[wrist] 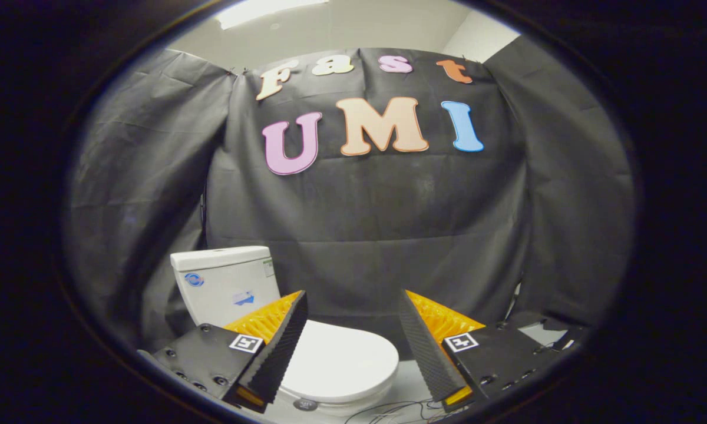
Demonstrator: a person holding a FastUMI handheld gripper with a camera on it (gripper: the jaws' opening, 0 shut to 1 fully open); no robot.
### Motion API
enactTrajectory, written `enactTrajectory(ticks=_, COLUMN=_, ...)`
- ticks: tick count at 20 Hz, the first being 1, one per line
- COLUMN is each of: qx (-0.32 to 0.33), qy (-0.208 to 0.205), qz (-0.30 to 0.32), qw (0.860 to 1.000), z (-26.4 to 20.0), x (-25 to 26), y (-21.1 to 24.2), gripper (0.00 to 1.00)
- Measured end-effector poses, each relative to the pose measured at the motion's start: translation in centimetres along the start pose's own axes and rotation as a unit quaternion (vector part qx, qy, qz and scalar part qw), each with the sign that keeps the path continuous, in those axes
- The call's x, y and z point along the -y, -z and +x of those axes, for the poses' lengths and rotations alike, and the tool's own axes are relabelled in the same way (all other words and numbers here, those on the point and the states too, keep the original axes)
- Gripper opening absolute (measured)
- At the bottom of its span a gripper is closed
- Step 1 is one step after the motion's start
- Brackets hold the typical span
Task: Open the toilet lid.
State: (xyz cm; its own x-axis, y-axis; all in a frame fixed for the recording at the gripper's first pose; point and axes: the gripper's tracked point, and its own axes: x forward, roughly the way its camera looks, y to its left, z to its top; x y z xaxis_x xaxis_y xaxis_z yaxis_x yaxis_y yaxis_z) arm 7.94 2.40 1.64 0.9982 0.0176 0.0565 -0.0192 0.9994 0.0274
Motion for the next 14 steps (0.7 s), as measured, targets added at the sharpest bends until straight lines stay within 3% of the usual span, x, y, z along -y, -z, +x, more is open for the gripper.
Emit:
enactTrajectory(ticks=7, qx=-0.015, qy=0.006, qz=-0.003, qw=1.0, z=0.6, x=-3.9, y=0.4, gripper=0.96)
enactTrajectory(ticks=14, qx=0.019, qy=0.109, qz=0.057, qw=0.992, z=-0.5, x=-4.2, y=0.2, gripper=0.94)
